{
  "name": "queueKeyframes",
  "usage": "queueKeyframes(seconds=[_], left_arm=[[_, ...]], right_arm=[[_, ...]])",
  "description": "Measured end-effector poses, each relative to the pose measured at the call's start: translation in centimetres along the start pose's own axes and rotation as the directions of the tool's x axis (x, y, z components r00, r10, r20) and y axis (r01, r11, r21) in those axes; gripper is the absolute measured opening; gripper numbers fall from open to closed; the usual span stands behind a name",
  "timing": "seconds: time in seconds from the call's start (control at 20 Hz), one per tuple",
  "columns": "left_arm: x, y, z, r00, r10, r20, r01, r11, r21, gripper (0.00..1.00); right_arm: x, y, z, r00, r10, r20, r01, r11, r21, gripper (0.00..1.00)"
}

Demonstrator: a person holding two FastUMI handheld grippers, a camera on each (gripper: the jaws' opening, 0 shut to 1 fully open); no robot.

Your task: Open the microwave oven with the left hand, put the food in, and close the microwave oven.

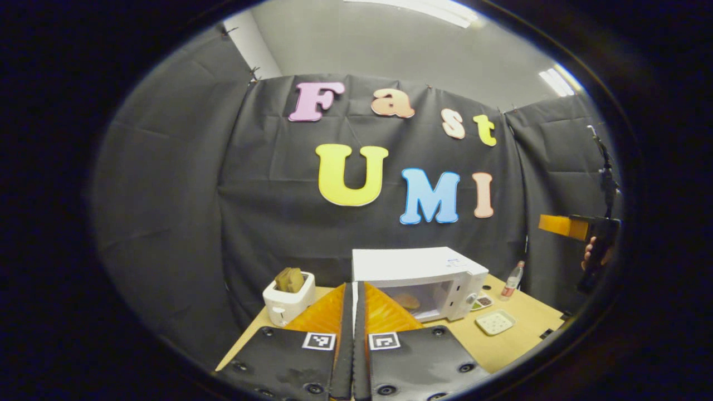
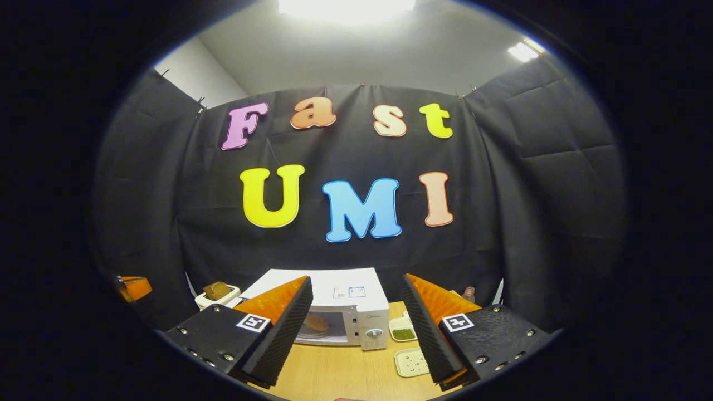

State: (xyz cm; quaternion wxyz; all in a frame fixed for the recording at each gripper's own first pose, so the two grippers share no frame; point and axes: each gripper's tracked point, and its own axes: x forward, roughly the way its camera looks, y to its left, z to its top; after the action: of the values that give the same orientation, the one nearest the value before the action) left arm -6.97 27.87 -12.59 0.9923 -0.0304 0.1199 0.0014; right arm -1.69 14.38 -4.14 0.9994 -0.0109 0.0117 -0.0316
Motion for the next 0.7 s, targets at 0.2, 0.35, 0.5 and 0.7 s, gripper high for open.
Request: queueKeyframes(seconds=[0.2, 0.35, 0.5, 0.7], left_arm=[[-1.1, 3.8, -4.1, 0.995, 0.063, -0.072, -0.061, 0.998, 0.032, 0.08], [-2.6, 5.1, -7.2, 0.989, 0.064, -0.134, -0.055, 0.996, 0.074, 0.08], [-3.8, 5.3, -10.3, 0.979, 0.046, -0.198, -0.025, 0.994, 0.108, 0.08], [-5.1, 3.6, -14.8, 0.958, -0.018, -0.286, 0.037, 0.997, 0.063, 0.08]], right_arm=[[-0.6, 0.3, 0.0, 1.0, -0.003, -0.006, 0.002, 1.0, -0.03, 0.96], [-0.4, 0.5, -0.6, 1.0, 0.0, -0.017, -0.001, 0.999, -0.044, 0.96], [-0.5, 1.1, -1.4, 0.999, 0.014, -0.039, -0.017, 0.998, -0.06, 0.96], [-1.2, 2.1, -1.6, 0.998, 0.034, -0.047, -0.037, 0.997, -0.073, 0.96]])
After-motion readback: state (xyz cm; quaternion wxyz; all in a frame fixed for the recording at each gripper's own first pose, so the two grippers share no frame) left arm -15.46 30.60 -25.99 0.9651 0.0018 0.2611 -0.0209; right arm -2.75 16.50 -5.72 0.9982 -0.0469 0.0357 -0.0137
